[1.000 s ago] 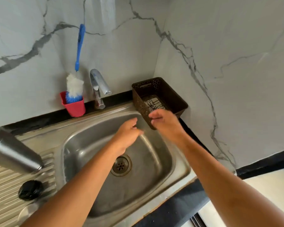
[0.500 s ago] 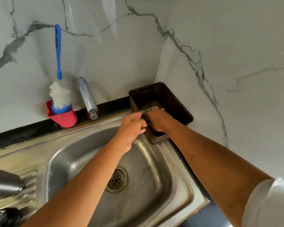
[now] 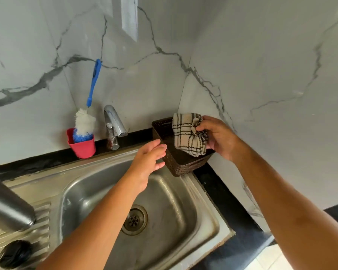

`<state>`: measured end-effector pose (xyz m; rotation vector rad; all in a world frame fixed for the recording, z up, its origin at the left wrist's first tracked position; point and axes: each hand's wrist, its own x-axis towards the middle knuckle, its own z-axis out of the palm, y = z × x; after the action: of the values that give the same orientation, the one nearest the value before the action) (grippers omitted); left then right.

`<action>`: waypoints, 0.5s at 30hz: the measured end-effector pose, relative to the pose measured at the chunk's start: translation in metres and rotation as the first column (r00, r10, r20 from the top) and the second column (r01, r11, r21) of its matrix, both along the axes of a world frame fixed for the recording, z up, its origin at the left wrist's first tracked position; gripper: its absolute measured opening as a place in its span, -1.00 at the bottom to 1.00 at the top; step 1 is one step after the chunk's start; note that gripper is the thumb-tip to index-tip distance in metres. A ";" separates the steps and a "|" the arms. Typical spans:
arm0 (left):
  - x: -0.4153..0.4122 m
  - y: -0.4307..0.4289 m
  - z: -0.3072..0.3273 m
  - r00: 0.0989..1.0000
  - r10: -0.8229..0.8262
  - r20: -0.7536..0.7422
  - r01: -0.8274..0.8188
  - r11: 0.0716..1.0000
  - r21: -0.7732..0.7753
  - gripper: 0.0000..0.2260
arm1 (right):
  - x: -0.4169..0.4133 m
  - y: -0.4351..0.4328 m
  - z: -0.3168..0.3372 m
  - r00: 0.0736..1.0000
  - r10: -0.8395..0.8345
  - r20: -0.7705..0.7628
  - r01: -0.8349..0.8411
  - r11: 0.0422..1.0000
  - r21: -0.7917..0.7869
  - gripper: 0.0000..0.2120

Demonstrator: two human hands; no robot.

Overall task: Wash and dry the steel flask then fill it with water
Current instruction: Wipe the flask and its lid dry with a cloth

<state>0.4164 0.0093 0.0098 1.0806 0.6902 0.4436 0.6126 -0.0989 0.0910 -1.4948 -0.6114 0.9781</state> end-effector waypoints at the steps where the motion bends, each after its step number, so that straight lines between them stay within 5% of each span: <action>1: -0.009 -0.004 0.004 0.999 -0.006 0.050 0.009 0.999 -0.048 -0.52 | -0.014 -0.009 0.005 0.994 0.065 -0.089 -0.061 0.997 0.038 -0.66; 5: -0.053 -0.017 0.016 0.986 0.013 0.165 -0.003 0.998 -0.063 -0.78 | -0.073 -0.020 -0.006 0.960 0.182 -0.213 -0.187 0.982 -0.004 -0.71; 8: -0.091 -0.017 0.009 0.983 0.185 0.017 -0.186 0.980 0.065 -0.78 | -0.113 -0.016 -0.035 0.999 -0.028 0.028 0.034 0.974 -0.226 -0.86; 10: -0.116 -0.018 0.000 0.943 0.315 -0.108 -0.271 0.914 0.302 -0.72 | -0.147 -0.017 -0.052 0.977 -0.152 0.147 0.192 0.931 -0.310 -0.79; 12: -0.139 -0.025 -0.003 0.891 0.396 -0.224 -0.206 0.791 0.577 -0.69 | -0.184 -0.014 -0.069 0.986 -0.102 -0.130 0.053 0.940 -0.336 -0.61; 15: -0.159 -0.046 -0.003 0.907 0.235 -0.349 0.092 0.699 0.709 -0.66 | -0.236 0.004 -0.088 0.824 0.026 -0.566 -0.168 0.965 -0.200 -0.42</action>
<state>0.2577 -0.0371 0.0068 1.9448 0.9788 0.5800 0.3769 -0.0948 0.0026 -1.2938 -0.1409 1.5418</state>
